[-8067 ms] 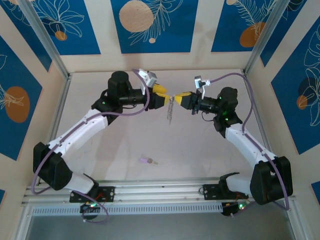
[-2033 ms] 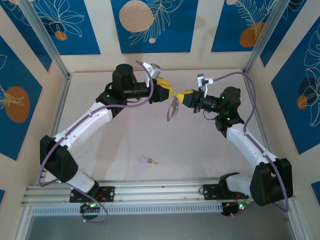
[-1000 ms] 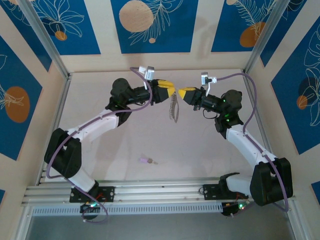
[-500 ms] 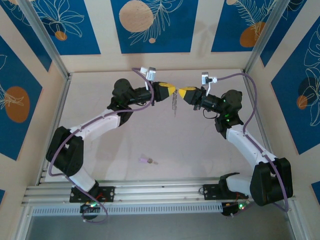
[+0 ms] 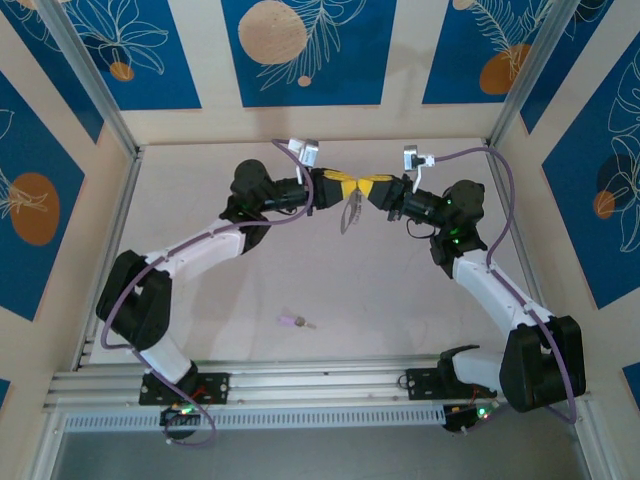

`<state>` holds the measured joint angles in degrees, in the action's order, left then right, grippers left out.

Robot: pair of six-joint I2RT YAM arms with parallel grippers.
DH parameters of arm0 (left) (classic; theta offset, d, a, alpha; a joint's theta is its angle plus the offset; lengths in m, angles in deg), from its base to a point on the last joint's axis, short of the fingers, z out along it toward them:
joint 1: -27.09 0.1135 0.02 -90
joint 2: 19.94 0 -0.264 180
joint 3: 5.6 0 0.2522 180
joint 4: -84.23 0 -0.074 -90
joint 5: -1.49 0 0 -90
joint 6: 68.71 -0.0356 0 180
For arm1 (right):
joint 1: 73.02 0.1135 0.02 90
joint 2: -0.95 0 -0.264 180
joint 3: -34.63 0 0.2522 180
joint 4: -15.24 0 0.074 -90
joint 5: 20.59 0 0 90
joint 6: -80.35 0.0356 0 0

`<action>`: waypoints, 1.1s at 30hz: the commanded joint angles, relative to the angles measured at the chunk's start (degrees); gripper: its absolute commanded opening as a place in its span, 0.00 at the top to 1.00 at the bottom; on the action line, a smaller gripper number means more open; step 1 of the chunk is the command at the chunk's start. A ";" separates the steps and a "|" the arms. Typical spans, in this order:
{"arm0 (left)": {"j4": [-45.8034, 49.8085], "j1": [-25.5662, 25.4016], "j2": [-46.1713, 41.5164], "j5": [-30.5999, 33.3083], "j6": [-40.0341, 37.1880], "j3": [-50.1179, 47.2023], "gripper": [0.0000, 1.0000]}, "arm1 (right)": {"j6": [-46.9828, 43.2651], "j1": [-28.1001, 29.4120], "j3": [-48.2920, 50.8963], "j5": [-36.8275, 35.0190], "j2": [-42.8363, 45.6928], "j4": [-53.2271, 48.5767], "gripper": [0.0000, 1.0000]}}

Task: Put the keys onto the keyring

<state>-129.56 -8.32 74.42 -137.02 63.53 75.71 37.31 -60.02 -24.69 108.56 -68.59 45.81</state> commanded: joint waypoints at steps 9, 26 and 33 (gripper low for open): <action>1.48 -0.78 -0.90 -1.32 -2.89 0.98 1.00 | -1.78 -1.23 0.42 -2.86 3.76 -6.12 0.96; 48.34 -0.57 -9.81 0.46 -38.69 10.41 1.00 | -9.91 -6.09 4.25 -24.34 14.42 -42.66 0.24; 61.36 -0.59 -9.38 -0.01 -48.04 16.56 1.00 | -11.47 -6.52 5.54 -13.69 18.48 -40.21 0.29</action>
<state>-75.97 -8.63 66.14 -136.28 22.39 89.40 27.50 -66.25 -19.51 88.78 -51.52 3.13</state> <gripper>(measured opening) 0.049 0.720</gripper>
